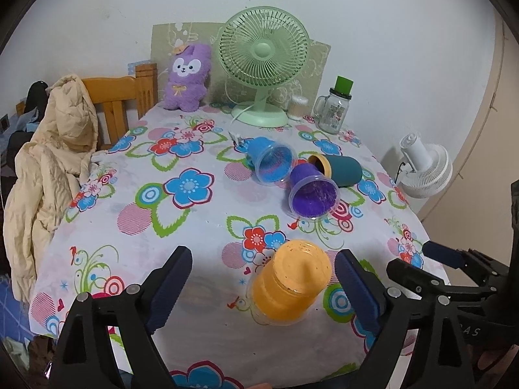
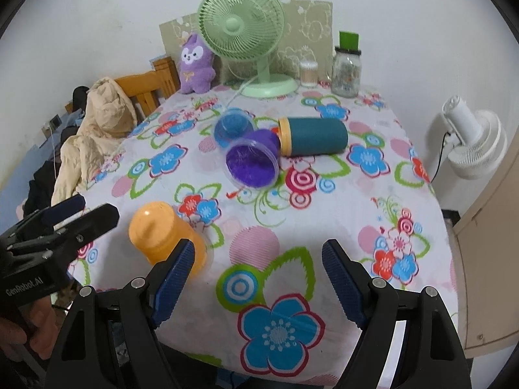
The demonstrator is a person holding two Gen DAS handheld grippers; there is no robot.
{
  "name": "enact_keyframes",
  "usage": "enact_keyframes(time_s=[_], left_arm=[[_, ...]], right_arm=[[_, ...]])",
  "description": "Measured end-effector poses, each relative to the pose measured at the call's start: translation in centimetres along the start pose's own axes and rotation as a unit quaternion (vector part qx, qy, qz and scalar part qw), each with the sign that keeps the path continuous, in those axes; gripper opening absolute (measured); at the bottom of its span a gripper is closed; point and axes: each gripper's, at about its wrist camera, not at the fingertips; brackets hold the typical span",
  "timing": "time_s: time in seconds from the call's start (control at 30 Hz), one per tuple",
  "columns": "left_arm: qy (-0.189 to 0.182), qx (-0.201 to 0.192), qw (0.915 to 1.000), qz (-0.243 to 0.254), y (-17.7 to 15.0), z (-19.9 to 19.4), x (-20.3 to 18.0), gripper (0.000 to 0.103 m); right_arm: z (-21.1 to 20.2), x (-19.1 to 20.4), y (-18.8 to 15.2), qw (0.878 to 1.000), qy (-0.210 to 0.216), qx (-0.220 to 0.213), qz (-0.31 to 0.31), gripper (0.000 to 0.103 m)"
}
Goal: Flip cup upside down
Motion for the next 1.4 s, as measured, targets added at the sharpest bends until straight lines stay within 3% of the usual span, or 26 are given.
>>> enact_keyframes(time_s=[0.47,0.73,1.07,1.4], left_arm=[[-0.003,-0.035,0.9994,0.003,1.2,-1.8,0.4,0.098],[-0.005,-0.057,0.9983,0.008,1.8,-2.5,0.3,0.103],[-0.001,-0.057,0.9979,0.030,2.0,-2.4,0.1,0.103],[0.003,-0.055,0.9983,0.021,2.2,-2.1,0.4,0.103]], right_arm=[[-1.8,1.5,2.1,0.999,-0.022,-0.037,-0.014,0.090],[-3.0,1.3,2.6,0.997,-0.047,-0.066,-0.005,0.098],[-3.0,1.3,2.8,0.996,-0.053,-0.071,0.000,0.099],[-2.7,1.5,3.1,0.996,-0.055,-0.069,-0.001,0.099]])
Point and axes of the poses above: each gripper's, at about its wrist camera, not at the fingertips, and z roughly the way its jaws point, x to its left, y to its top, and after that the axes turned 11 degrees about -z, right-handed
